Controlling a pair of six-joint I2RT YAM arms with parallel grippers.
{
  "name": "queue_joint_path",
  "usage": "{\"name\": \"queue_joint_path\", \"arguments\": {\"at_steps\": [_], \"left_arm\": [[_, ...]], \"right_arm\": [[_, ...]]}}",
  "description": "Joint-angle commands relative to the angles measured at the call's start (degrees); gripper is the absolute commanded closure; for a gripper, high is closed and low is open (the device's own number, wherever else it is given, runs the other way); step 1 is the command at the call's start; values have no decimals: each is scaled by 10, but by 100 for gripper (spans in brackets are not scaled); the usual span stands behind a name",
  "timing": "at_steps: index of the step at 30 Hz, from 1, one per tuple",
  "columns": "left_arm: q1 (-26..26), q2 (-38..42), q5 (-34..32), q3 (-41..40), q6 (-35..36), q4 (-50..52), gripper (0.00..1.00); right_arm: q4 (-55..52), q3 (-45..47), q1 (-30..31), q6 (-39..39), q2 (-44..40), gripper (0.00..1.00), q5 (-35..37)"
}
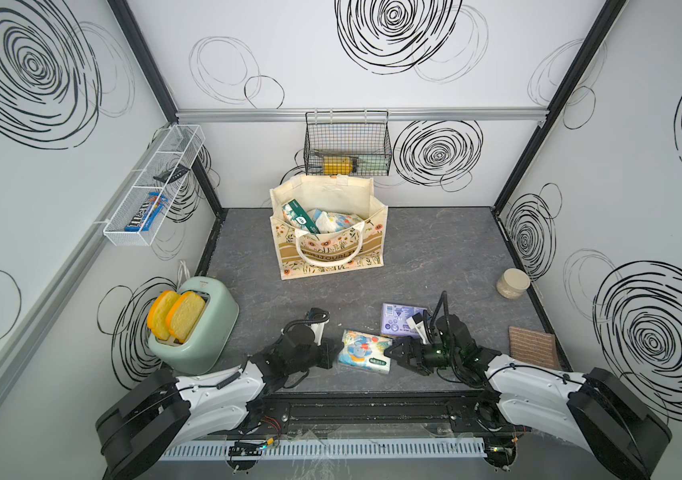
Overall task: Put tissues into the canvas bag
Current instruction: Pick up the pack of facial tissues from the center of the board.
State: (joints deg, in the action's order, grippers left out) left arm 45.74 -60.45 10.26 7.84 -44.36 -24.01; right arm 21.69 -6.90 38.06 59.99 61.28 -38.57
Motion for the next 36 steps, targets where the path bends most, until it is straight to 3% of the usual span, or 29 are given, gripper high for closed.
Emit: {"name": "queue_joint_path", "arguments": {"at_steps": [1, 22, 27, 36], "left_arm": [[-1, -14, -3, -21, 4, 34, 100], [-14, -39, 14, -43, 5, -7, 100], [-15, -32, 17, -46, 6, -4, 100], [-11, 2, 44, -51, -6, -18, 100]], "right_arm": [[34, -4, 9, 10, 14, 3, -2], [185, -23, 53, 20, 141, 3, -9], [280, 0, 54, 52, 135, 0, -13], [267, -3, 66, 52, 73, 5, 33]]}}
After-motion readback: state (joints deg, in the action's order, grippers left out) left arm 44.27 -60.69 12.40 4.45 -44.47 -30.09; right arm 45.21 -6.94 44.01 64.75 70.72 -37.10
